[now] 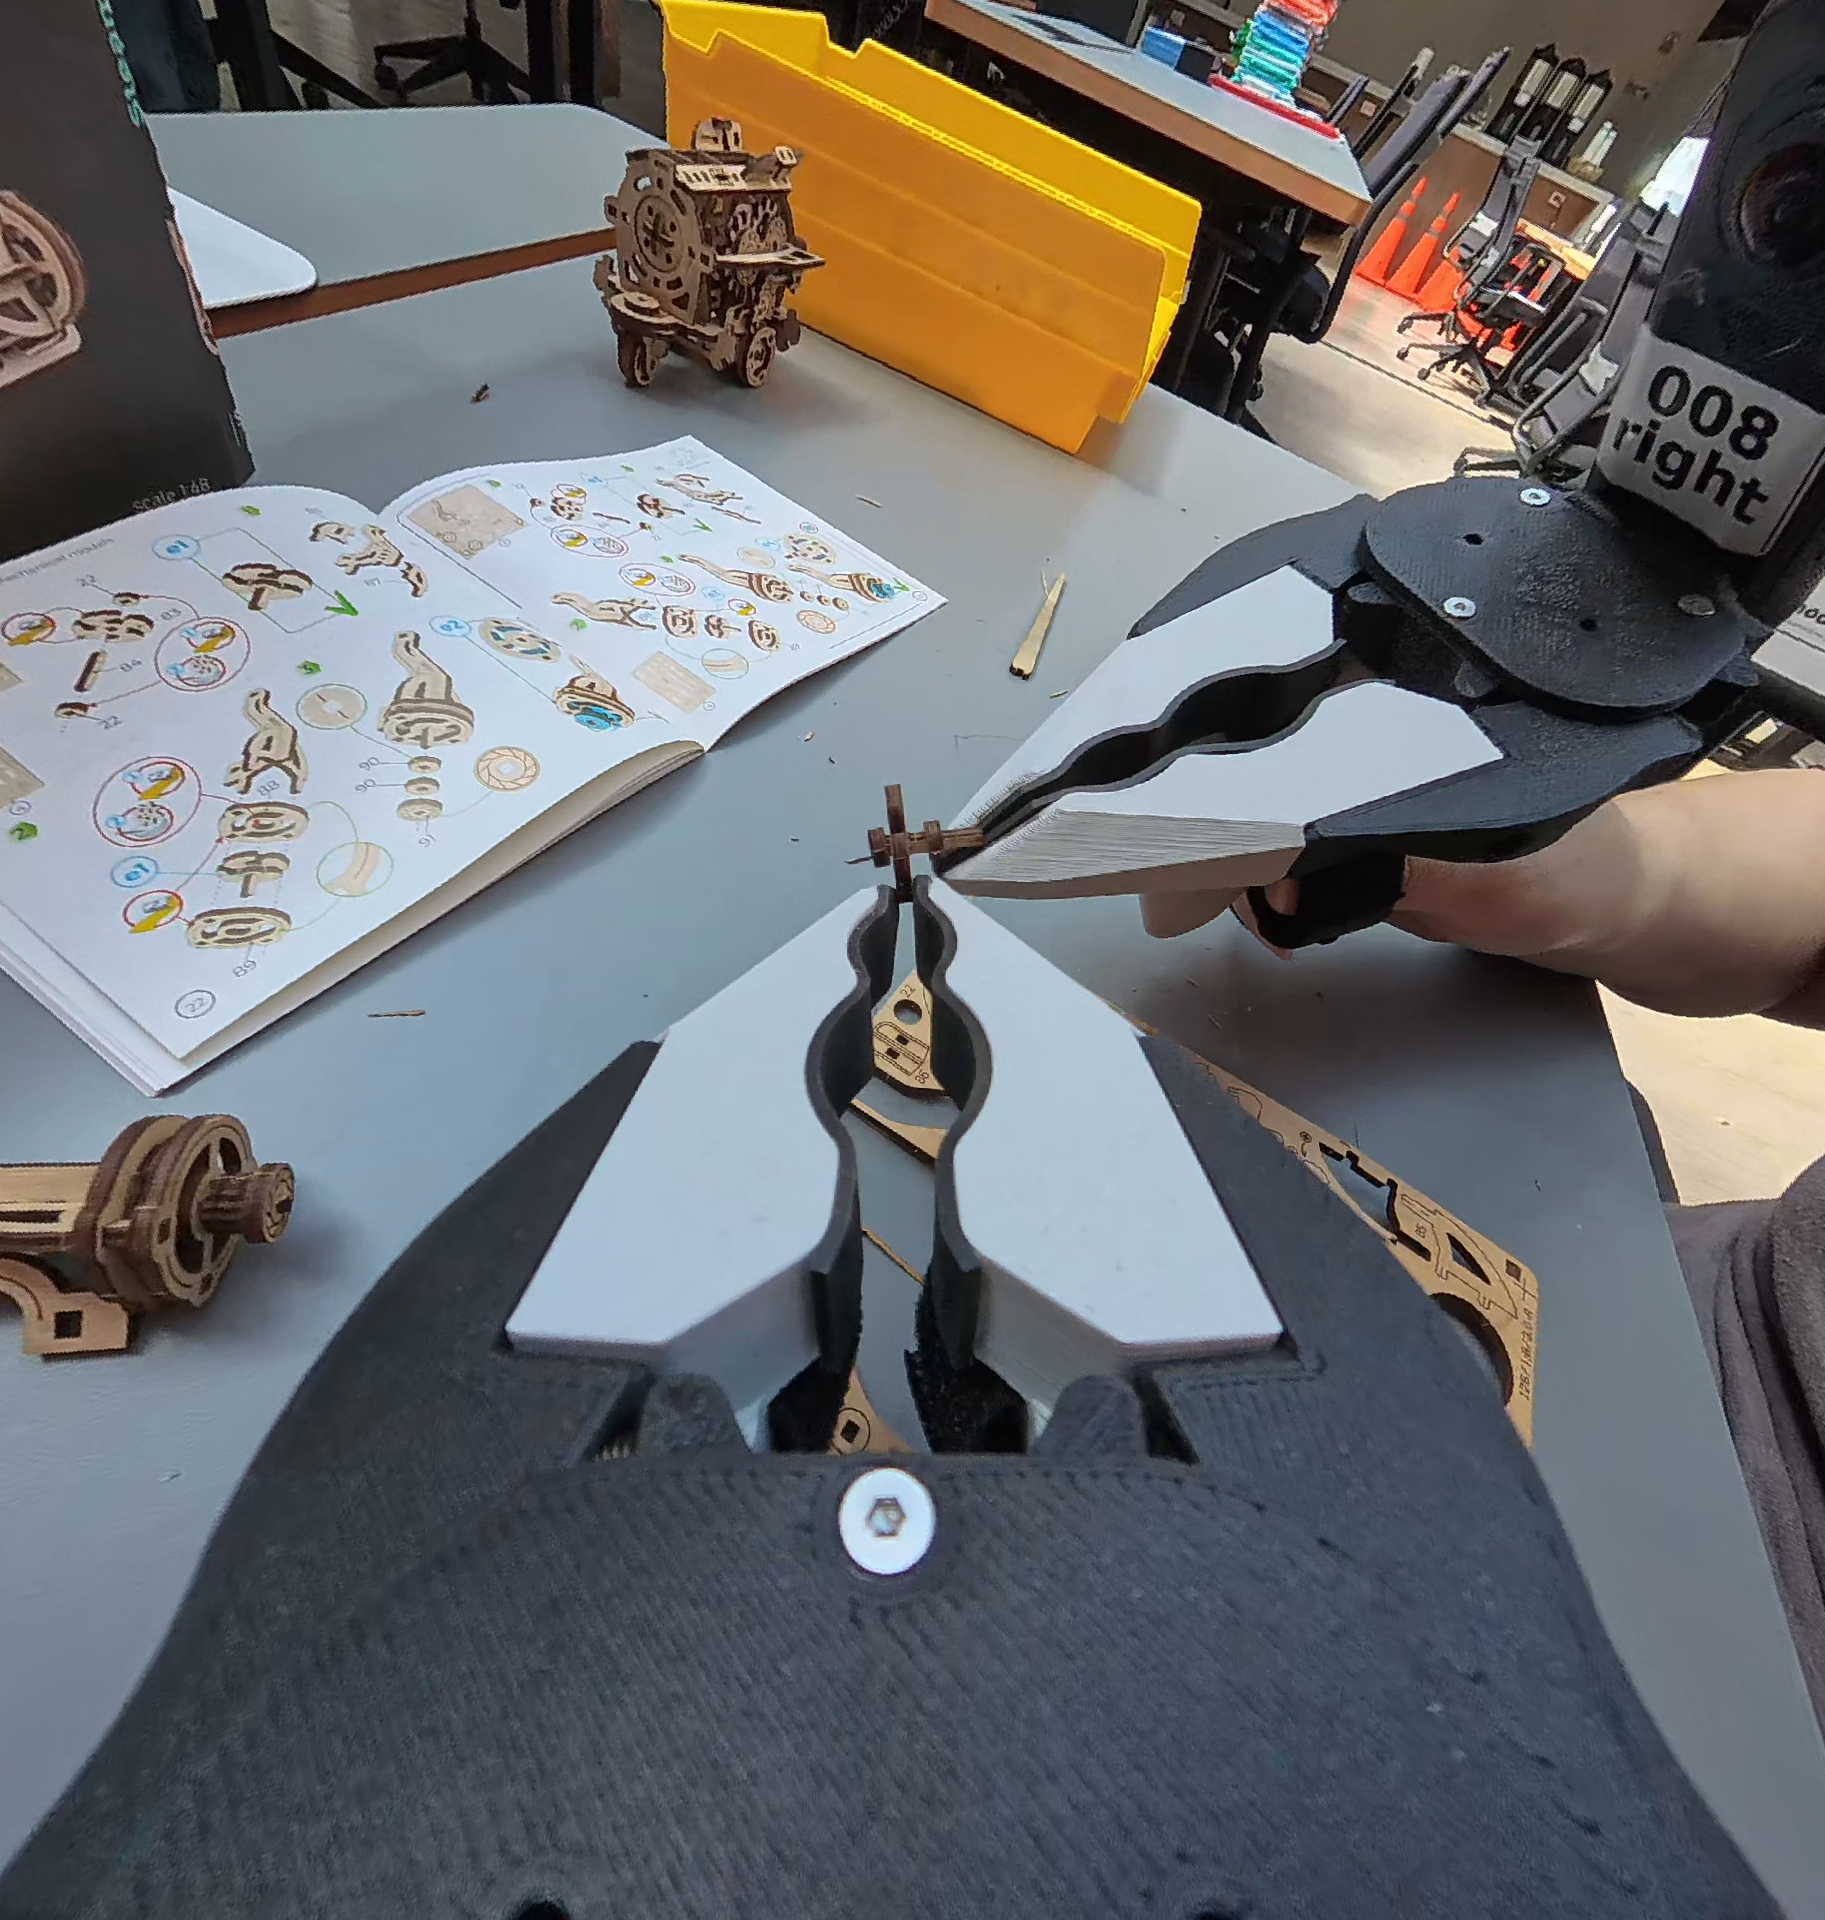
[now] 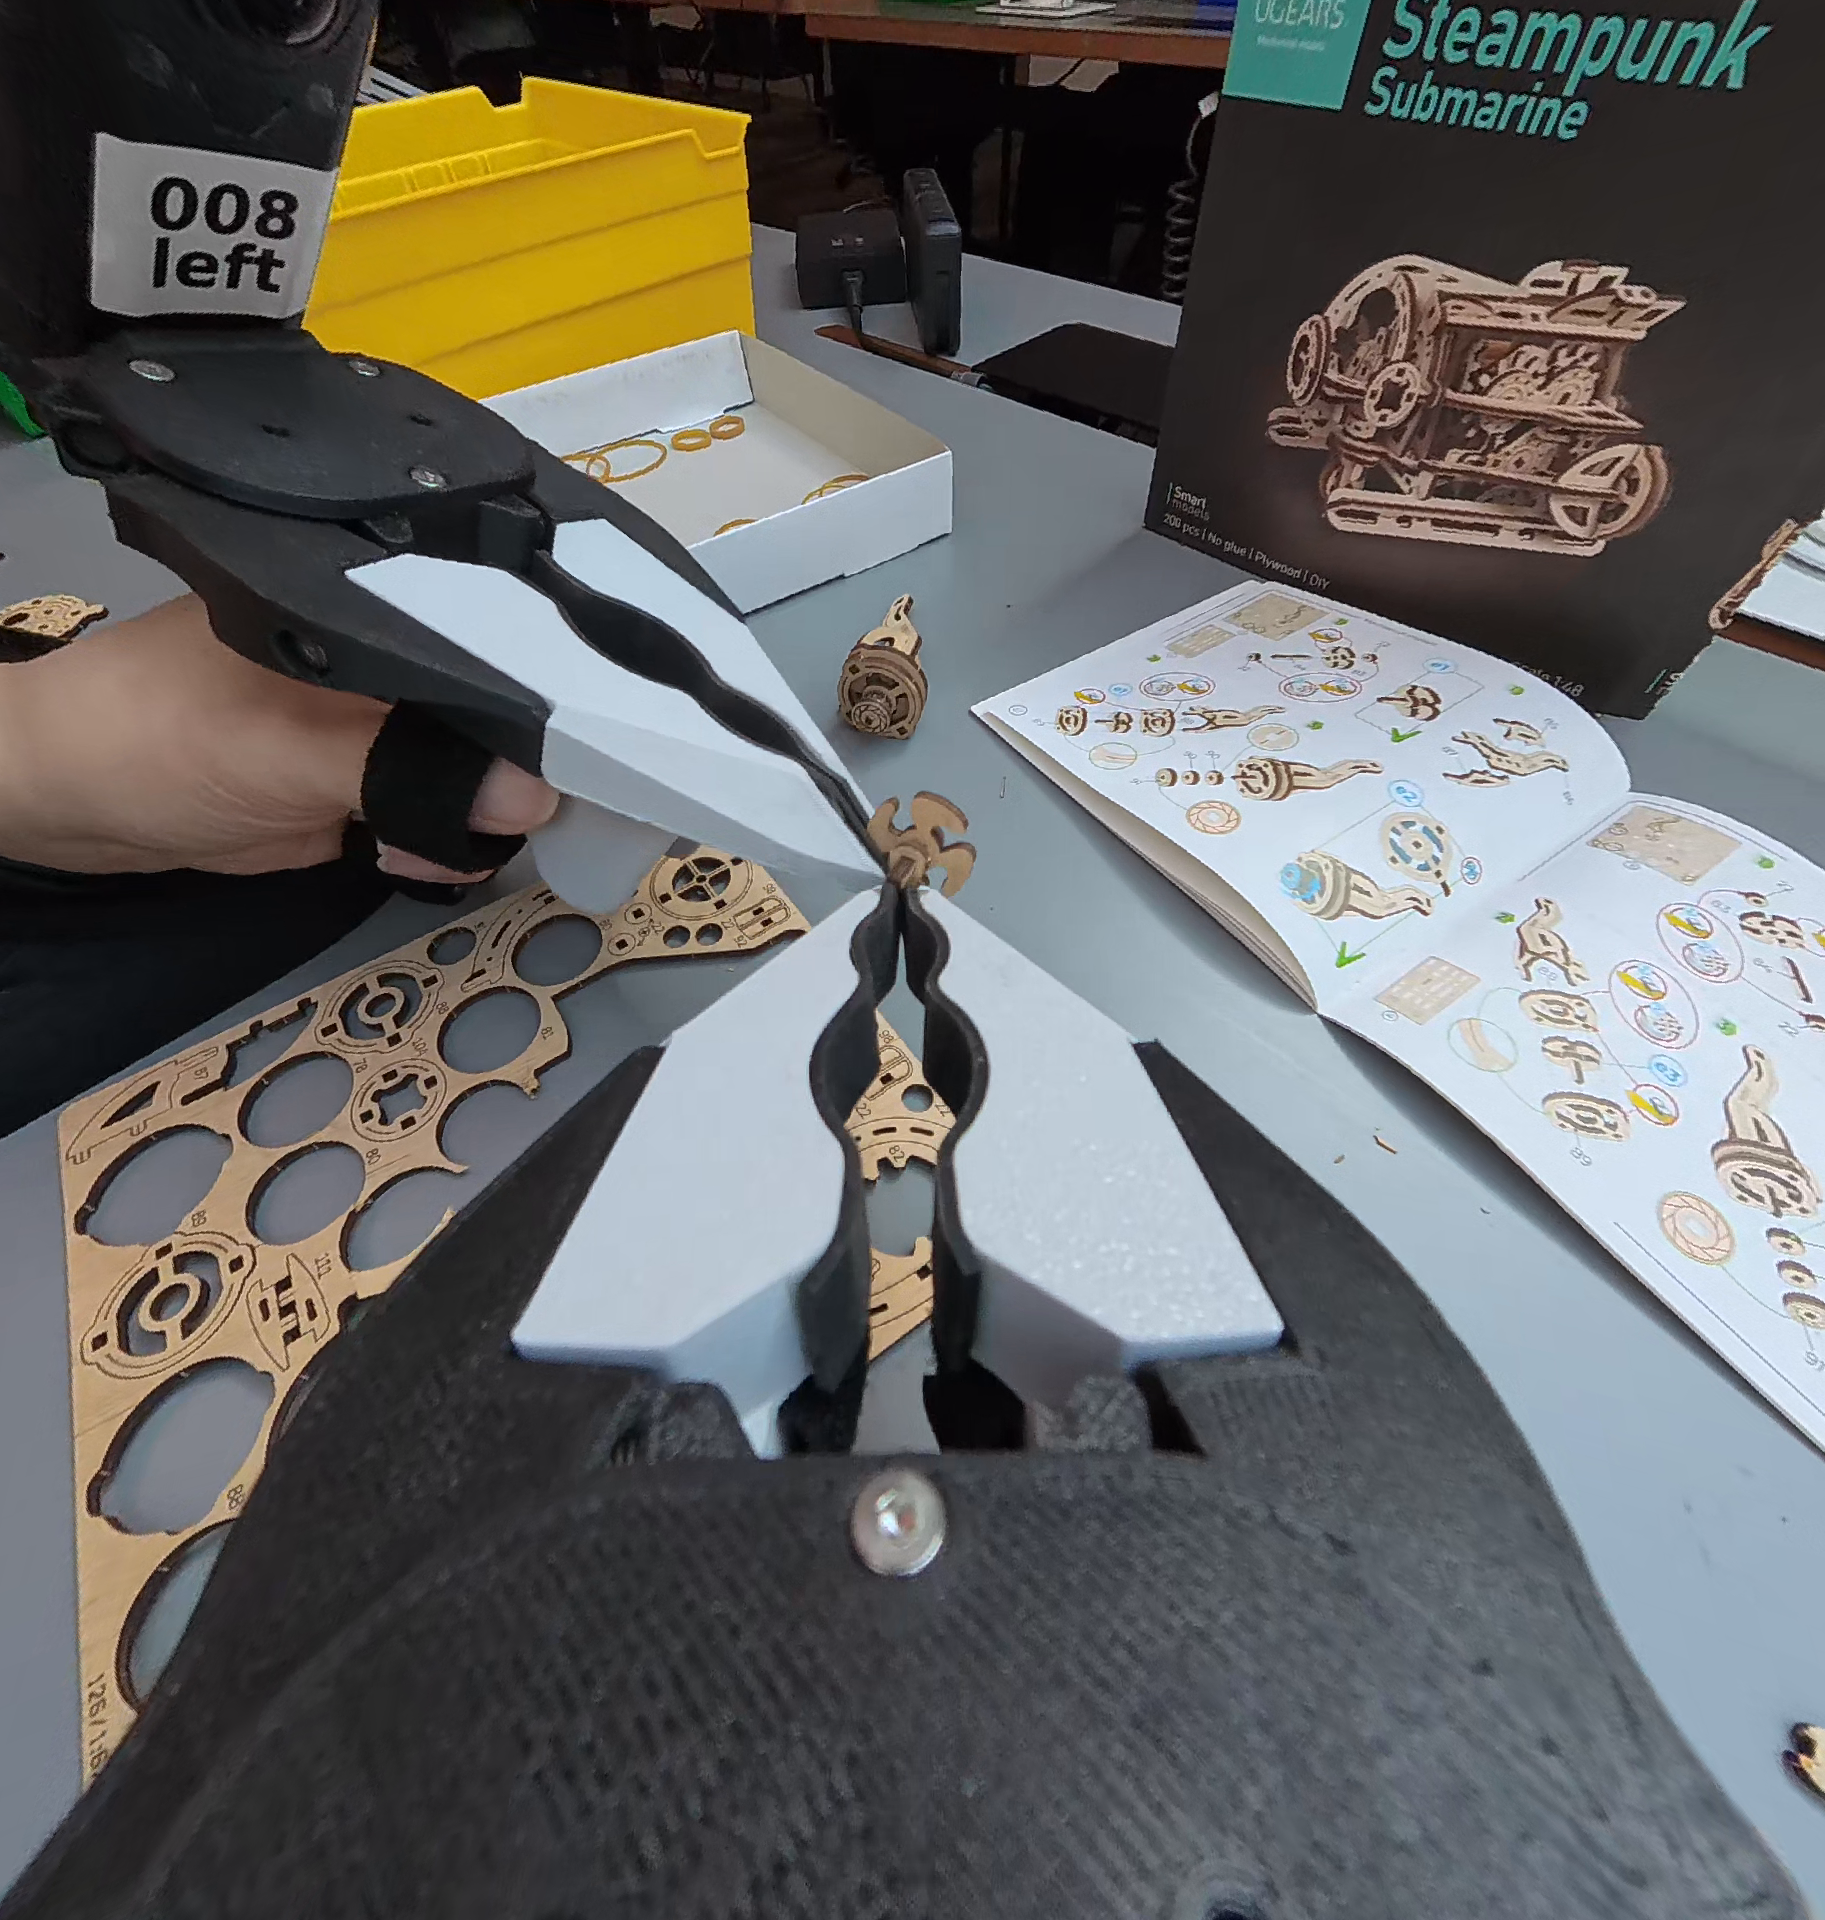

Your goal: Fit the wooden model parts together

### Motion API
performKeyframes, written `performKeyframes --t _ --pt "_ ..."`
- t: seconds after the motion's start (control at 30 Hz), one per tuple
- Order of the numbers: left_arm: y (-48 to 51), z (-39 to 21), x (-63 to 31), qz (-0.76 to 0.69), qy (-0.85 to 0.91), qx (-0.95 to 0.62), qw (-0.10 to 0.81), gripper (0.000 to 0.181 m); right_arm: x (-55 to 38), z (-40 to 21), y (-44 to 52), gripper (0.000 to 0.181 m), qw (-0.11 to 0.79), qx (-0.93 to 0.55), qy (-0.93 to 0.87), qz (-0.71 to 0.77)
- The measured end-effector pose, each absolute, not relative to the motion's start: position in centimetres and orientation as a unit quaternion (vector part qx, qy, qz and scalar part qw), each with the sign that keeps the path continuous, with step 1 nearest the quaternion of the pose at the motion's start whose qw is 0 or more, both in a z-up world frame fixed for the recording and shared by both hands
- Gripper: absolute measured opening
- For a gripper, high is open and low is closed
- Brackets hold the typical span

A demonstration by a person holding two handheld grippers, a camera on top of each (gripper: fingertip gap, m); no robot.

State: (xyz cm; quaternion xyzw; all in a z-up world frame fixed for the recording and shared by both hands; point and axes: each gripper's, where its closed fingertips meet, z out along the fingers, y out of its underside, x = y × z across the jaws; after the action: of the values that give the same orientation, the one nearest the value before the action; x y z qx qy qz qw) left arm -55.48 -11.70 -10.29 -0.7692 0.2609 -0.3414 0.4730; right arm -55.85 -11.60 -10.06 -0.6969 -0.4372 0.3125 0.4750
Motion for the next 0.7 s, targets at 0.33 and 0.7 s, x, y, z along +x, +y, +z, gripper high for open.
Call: performKeyframes --t 0.33,0.7 --pt "-11.5 -9.7 -57.4 -0.478 0.160 -0.761 0.407 0.001 -55.6 -8.9 -11.8 0.029 0.492 -0.658 -0.474 0.316" --pt "-13.3 -9.9 -55.8 -0.514 0.186 -0.763 0.346 0.001 -57.5 -9.9 -12.5 0.026 0.527 -0.436 -0.721 0.111"
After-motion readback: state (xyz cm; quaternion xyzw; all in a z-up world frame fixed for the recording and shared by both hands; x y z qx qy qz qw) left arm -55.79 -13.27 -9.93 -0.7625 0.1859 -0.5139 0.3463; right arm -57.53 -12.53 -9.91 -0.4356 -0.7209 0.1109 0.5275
